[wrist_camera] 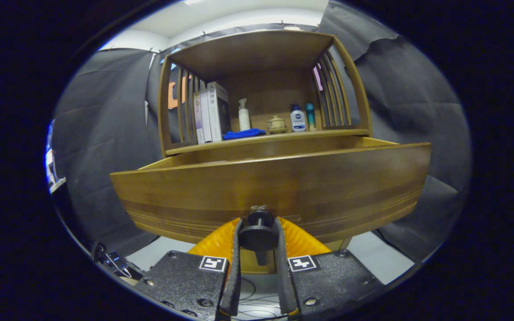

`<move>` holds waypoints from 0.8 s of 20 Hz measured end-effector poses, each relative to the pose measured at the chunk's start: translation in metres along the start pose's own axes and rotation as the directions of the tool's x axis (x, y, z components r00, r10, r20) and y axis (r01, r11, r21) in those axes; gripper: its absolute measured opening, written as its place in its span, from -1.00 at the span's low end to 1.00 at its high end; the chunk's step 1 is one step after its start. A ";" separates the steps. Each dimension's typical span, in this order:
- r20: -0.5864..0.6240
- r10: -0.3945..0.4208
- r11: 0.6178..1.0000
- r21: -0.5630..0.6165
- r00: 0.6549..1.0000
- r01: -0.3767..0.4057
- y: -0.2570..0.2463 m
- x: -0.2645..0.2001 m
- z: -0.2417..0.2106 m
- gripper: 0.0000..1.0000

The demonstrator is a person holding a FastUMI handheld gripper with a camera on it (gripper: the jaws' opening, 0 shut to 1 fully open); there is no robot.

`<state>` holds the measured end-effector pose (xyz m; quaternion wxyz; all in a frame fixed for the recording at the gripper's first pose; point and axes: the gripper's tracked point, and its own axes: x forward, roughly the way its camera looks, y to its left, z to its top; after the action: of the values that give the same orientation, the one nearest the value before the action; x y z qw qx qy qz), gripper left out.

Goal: Pull open the drawer, take out the items inside it, and place them on the countertop above the cabinet.

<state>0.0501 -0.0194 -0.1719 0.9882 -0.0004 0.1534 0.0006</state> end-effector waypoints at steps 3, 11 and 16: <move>-0.034 0.006 1.000 -0.006 0.999 -0.006 0.000 -0.004 -0.003 -0.26; -0.108 0.008 1.000 -0.019 0.994 -0.010 -0.001 -0.010 -0.007 -0.19; -0.132 0.145 0.989 -0.001 0.981 -0.146 0.022 -0.039 0.025 0.43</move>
<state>0.0202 0.0024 -0.1364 0.9732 0.0055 0.2177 0.0736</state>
